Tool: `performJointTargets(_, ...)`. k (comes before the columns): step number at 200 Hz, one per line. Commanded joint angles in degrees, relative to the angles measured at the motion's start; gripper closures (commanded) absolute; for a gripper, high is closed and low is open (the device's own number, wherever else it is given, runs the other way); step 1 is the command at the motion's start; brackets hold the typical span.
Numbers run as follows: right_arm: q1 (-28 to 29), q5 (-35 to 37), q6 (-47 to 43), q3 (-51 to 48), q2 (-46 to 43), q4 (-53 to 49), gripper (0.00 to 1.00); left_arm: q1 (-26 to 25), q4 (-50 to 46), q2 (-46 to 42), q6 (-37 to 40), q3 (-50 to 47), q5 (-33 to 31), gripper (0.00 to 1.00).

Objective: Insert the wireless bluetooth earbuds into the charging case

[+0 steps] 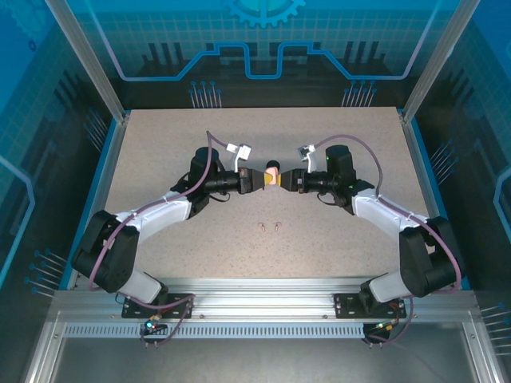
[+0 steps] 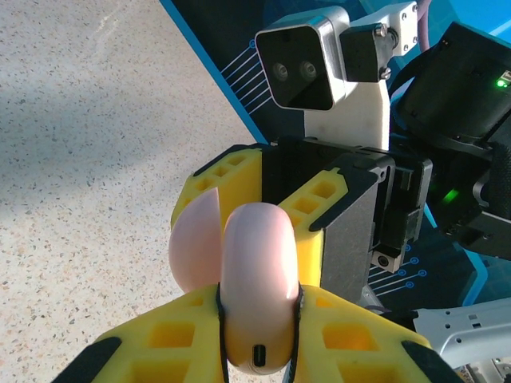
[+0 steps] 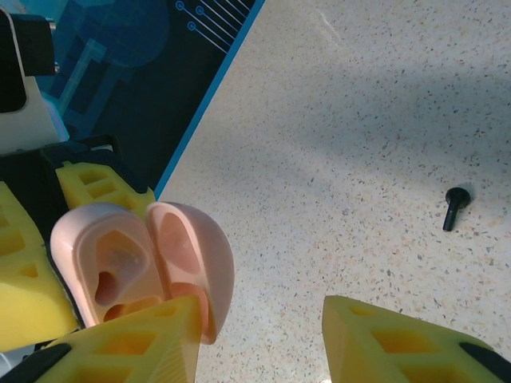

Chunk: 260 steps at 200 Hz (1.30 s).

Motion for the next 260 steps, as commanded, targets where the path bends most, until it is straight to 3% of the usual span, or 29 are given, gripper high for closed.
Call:
performJointTargets(1, 0.71, -0.47, 0.46, 1.65, 0.49, 1.46, 0.58, -0.36, 2.11, -0.24, -0.66, -0.54, 2.12, 1.0)
performJointTargets(38, 0.69, -0.55, 0.83, 1.69, 1.63, 1.89, 0.66, -0.6, 2.41, -0.23, -1.04, -0.5, 2.17, 1.0)
performJointTargets(128, 1.79, -1.53, 0.55, 4.24, 3.17, 1.95, 0.67, -0.92, 3.16, 0.77, -1.91, 0.28, 2.48, 1.0)
performJointTargets(219, 1.85, -1.41, -0.21, 5.6, 3.75, 0.69, 1.0, -1.23, 3.84, 1.52, -2.35, -0.09, 2.39, 1.0)
performJointTargets(247, 1.78, -0.75, -1.04, 6.09, 3.23, -1.17, 1.0, -1.22, 3.4, 1.79, -2.24, -0.02, 1.73, 1.0)
performJointTargets(260, 1.78, 0.63, -1.9, 6.71, 2.83, -3.51, 1.0, -1.24, 2.24, 1.58, -1.59, 0.07, 0.64, 0.77)
